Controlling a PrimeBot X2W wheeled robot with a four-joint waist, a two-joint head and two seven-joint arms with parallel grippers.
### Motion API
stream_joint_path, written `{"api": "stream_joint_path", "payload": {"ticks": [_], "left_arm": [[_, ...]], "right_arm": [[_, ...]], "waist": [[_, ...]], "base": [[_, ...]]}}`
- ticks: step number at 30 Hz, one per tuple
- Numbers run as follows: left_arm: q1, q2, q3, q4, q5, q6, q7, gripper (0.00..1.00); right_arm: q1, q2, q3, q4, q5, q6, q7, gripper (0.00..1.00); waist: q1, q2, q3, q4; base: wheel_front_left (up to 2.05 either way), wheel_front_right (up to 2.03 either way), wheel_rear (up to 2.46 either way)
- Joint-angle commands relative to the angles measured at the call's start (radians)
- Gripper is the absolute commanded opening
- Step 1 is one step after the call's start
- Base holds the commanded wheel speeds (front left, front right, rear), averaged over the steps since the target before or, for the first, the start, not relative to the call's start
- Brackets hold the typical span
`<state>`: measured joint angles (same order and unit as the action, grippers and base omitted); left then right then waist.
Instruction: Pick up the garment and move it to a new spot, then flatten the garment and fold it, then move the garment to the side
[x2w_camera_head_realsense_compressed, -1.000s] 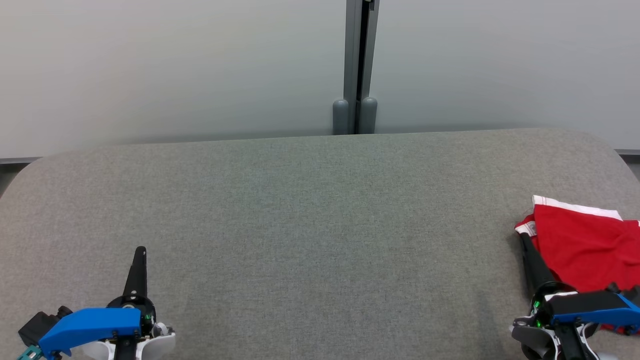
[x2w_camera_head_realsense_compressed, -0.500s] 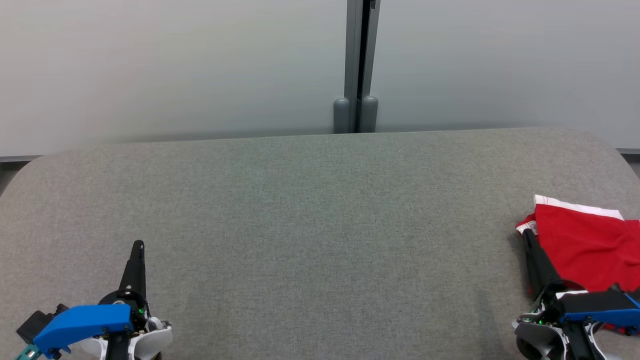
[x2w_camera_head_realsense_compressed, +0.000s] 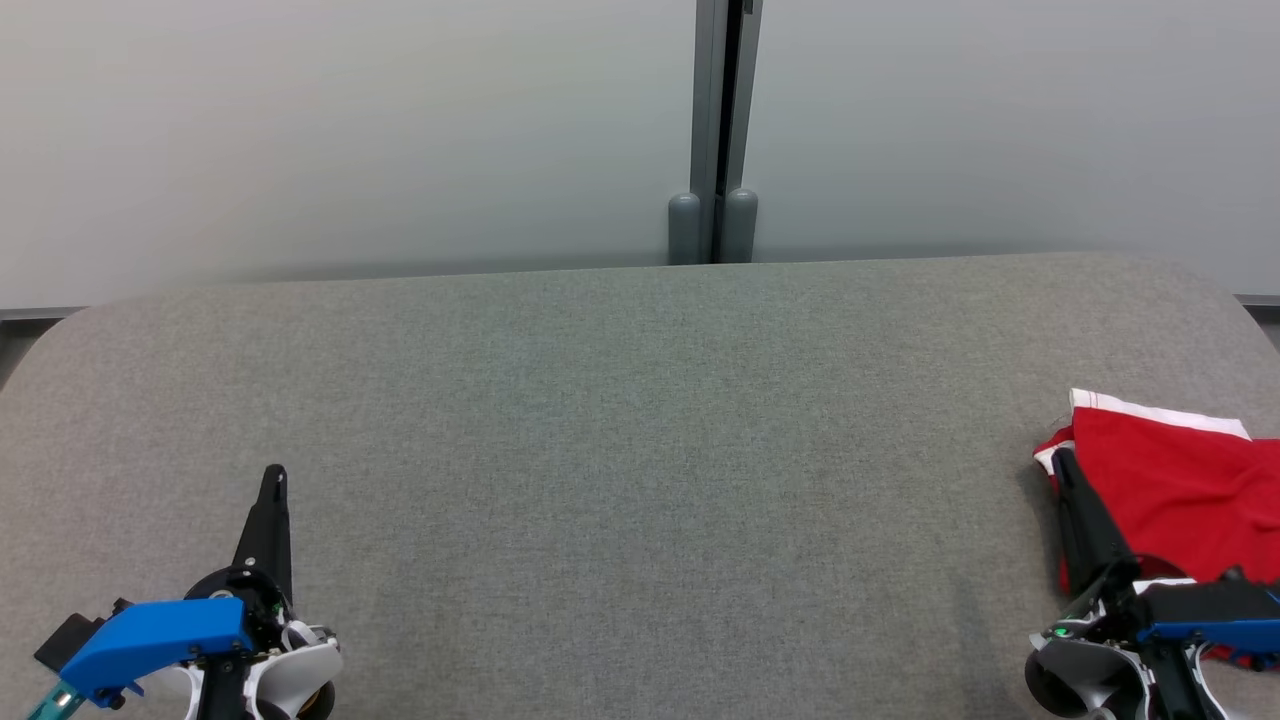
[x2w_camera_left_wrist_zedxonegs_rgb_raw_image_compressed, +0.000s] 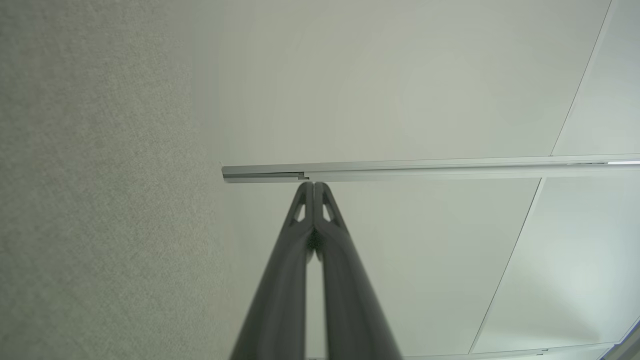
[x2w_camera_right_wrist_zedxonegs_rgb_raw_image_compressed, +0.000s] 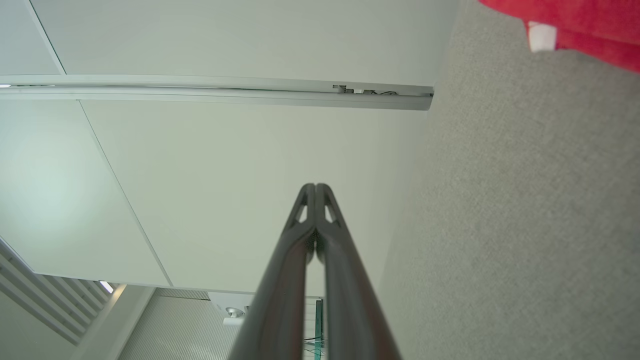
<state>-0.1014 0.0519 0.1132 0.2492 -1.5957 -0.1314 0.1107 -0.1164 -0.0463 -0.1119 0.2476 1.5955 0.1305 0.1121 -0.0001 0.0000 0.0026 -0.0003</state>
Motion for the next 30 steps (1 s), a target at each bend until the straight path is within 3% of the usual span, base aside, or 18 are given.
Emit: {"api": "stream_joint_path", "payload": {"ticks": [1, 30], "left_arm": [[-0.013, -0.003, 0.002, -0.008, -0.017, 0.001, 0.006, 0.00], [-0.012, -0.003, 0.002, -0.008, -0.018, 0.001, 0.008, 0.00]], "right_arm": [[0.015, -0.007, -0.004, -0.006, 0.017, 0.000, 0.004, 0.00], [0.015, -0.007, -0.004, -0.007, 0.019, 0.000, 0.006, 0.00]], "waist": [[0.0001, 0.0000, 0.000, 0.000], [0.0001, 0.0000, 0.001, 0.000]], "base": [[0.00, 0.00, 0.00], [0.00, 0.00, 0.00]]}}
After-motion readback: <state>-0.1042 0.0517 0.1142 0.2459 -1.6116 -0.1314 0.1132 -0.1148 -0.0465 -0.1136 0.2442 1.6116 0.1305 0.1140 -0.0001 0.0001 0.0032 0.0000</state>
